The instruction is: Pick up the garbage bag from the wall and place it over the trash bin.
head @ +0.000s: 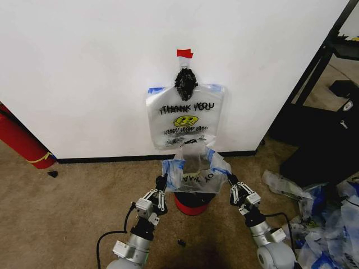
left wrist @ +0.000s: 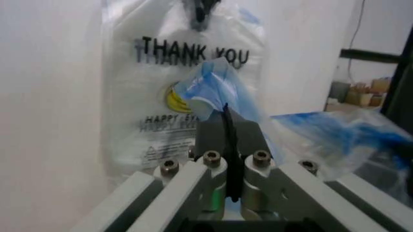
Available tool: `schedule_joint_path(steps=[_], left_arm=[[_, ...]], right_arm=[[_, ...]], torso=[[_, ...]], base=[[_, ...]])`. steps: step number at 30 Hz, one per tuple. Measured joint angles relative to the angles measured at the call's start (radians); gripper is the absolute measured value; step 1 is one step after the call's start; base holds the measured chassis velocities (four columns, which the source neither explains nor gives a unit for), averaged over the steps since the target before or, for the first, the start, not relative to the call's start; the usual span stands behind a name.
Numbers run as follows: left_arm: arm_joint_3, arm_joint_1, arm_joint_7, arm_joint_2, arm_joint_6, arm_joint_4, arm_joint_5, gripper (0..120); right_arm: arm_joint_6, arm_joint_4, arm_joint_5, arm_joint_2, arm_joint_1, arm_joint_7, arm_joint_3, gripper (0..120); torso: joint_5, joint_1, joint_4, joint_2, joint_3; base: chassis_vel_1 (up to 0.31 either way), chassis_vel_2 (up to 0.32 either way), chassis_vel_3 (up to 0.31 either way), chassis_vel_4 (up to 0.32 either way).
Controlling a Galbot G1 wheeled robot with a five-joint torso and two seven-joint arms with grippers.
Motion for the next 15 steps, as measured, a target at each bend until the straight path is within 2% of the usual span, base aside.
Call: schedule_joint_path(steps=[4, 11, 15], left_arm=[[-0.012, -0.005, -0.043, 0.008, 0.033, 0.005, 0.022, 0], [-0.013, 0.004, -0.057, 0.006, 0.040, 0.006, 0.029, 0], [-0.009, -0.016, -0.057, -0.009, 0.039, 0.041, 0.021, 0]], right_arm=[[-0.008, -0.027, 0.058, -0.023, 0.004, -0.043, -0.006, 0], [-0.026, -0.031, 0.139, -0.035, -0.002, -0.061, -0.017, 0], [-0.012, -0.030, 0.145, -0.034, 0.003, -0.090, 0.026, 0]], torso=[[0.0001, 0.000, 0.0000, 0.000, 0.000], [0.0002, 0.000, 0.0000, 0.000, 0.000], [0.0000, 0.000, 0.0000, 0.000, 0.000]], base=[[0.000, 0.000, 0.000, 0.000], [0.000, 0.000, 0.000, 0.000], [0.000, 0.000, 0.000, 0.000]])
